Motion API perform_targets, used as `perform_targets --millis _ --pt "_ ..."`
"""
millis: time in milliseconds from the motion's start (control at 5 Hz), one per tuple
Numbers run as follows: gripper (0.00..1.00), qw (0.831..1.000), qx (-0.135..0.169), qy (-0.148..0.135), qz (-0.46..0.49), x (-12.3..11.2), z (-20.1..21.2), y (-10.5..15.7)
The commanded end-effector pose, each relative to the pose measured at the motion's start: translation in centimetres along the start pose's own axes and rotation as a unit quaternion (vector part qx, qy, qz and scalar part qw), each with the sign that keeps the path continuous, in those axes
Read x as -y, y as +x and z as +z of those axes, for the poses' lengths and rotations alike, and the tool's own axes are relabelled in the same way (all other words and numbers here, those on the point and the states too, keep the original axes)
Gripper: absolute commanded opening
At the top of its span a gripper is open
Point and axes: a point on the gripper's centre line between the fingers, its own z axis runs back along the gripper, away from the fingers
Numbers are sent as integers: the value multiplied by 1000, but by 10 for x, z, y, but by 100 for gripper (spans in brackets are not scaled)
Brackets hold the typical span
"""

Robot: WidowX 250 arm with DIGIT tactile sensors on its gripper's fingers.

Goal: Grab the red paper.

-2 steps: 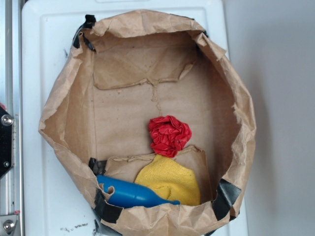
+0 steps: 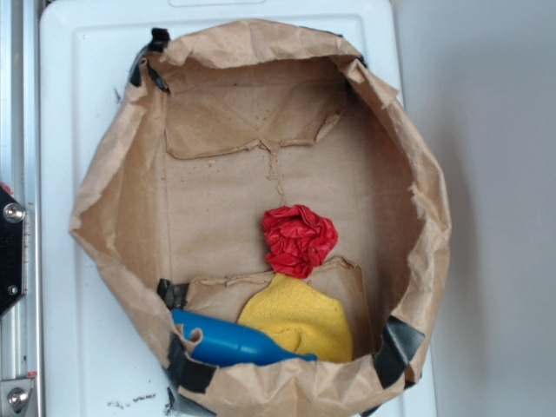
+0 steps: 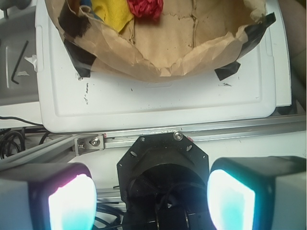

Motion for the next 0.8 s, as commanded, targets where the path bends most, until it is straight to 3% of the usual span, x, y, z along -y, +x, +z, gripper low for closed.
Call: perform_targets --millis 0,200,400,600 --pt "100 994 -15 -26 109 16 -30 82" --pt "100 989 32 -34 142 8 -43 107" --pt "100 964 151 -10 221 -13 -49 120" --pt "100 946 149 39 284 -23 -67 140"
